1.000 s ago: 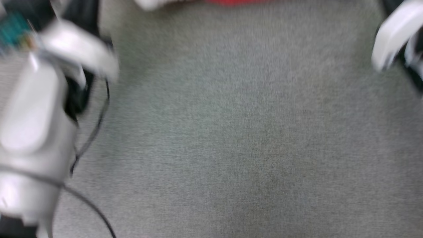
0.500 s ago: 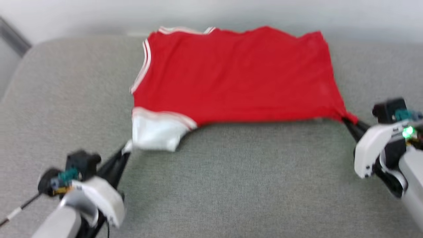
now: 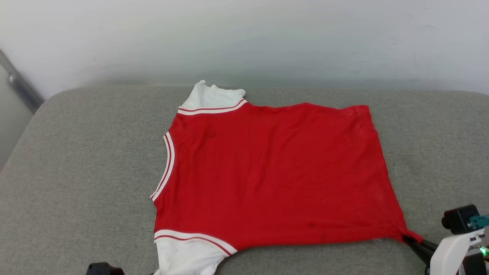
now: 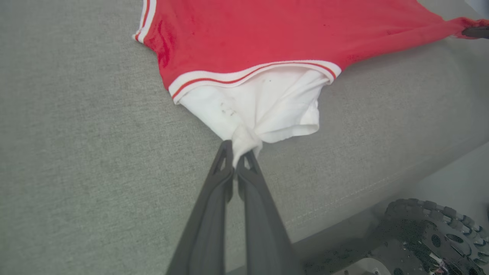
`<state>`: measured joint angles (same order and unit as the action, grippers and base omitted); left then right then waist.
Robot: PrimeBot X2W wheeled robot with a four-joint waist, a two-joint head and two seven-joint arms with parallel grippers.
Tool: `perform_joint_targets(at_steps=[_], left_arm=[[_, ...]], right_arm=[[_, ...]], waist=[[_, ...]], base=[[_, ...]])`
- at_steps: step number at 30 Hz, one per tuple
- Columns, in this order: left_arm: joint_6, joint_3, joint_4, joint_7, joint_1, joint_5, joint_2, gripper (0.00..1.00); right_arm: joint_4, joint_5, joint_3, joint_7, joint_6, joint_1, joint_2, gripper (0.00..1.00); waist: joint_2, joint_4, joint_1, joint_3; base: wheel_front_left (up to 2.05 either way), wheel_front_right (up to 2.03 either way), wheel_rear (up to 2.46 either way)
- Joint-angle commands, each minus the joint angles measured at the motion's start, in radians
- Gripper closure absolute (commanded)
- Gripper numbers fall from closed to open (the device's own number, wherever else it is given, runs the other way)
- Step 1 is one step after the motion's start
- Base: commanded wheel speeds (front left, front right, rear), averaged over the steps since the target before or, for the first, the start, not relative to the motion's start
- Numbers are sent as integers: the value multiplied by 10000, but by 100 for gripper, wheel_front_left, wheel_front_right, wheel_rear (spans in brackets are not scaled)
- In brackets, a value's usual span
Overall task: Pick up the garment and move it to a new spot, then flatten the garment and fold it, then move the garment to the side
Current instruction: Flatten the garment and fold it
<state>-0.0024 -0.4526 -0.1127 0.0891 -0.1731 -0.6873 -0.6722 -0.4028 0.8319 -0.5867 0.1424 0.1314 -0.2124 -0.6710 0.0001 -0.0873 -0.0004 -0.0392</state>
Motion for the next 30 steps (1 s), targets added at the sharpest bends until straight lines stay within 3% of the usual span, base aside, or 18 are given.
perform_joint_targets(at_steps=[1, 7, 12, 21, 30], left_arm=[[82, -11, -127, 90, -285, -96, -89, 100], [286, 19, -933, 408, -1142, -494, -397, 100], [388, 323, -1319, 80, -809, -379, -422, 100], [304, 989, -1594, -488, 699, -81, -468, 100], [-61, 873, -659, -330, 2842, 310, -194, 100]], right_arm=[[197, 71, 144, 116, -14, 331, -142, 100], [1562, -39, 976, 775, -13, 1719, -223, 100], [2430, -443, 1773, 1320, -13, 2190, -3, 100], [3915, -1104, 2946, 2391, -13, 1731, 238, 100], [3966, -1913, 3054, 3465, -11, 388, 573, 100]], waist=[[-1, 63, 4, 48], [-1, 237, 4, 31], [-1, 354, 4, -77], [-1, 459, 4, -835], [-1, 434, 4, -2222]], base=[[0, 0, 0], [0, 0, 0], [0, 0, 0], [0, 0, 0], [0, 0, 0]])
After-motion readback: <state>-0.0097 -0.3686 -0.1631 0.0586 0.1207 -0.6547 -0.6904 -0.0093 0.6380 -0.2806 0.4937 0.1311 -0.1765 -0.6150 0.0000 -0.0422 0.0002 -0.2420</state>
